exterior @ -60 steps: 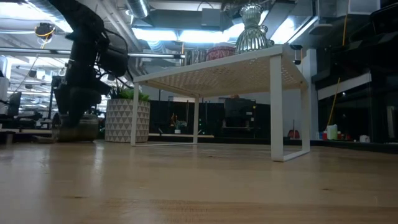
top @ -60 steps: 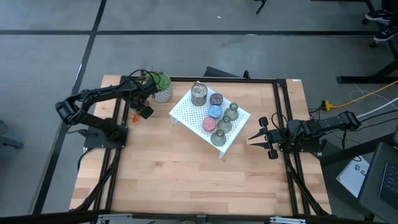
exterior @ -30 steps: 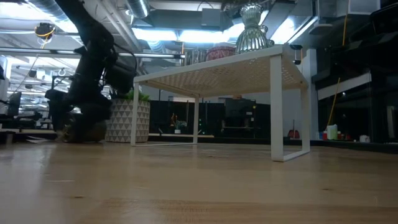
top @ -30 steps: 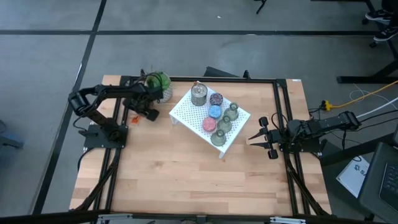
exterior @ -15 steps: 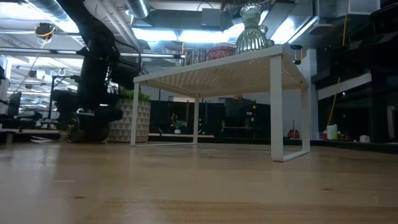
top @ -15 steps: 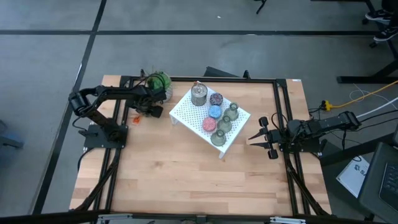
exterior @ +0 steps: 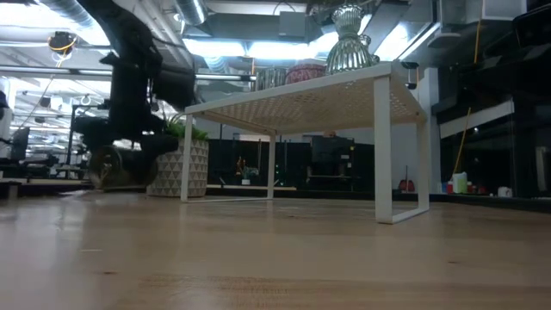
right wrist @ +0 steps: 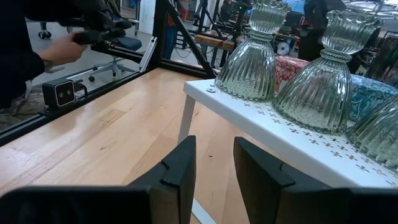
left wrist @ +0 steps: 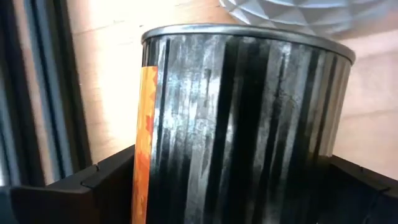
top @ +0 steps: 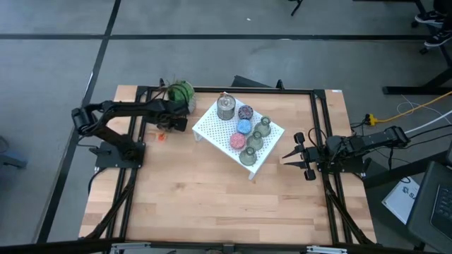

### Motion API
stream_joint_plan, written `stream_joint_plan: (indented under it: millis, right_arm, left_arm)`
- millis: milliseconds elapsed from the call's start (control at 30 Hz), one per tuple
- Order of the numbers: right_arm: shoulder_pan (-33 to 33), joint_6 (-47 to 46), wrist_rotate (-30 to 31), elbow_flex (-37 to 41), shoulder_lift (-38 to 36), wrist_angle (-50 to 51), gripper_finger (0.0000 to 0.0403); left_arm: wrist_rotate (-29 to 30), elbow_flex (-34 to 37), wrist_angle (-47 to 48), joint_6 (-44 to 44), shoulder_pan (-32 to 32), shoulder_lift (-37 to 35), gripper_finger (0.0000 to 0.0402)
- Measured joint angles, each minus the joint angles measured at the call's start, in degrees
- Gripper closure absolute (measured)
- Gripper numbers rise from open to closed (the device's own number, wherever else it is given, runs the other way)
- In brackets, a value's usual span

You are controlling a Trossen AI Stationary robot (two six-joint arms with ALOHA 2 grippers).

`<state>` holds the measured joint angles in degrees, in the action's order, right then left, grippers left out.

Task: Pick & Place candle stick holders
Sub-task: Put the silver scented candle on the shelf aligned with the other silver scented candle on the shelf

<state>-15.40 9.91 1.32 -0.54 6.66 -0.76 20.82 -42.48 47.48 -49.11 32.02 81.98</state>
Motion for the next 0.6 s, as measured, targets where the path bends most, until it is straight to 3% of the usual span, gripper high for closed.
stream_joint_plan:
  millis: [233, 600]
  right_arm:
    - [0.00, -0.01, 0.00, -0.01, 0.01, 0.01, 0.0291]
    - [0.00, 0.01, 0.00, 0.01, 0.01, 0.01, 0.0291]
  left_arm:
    - [5.07, 0.00, 5.54, -8.93, -8.82, -4.38, 0.0044]
    - [3.69, 0.00, 12.19, -26.79, -25.08, -7.51, 0.0044]
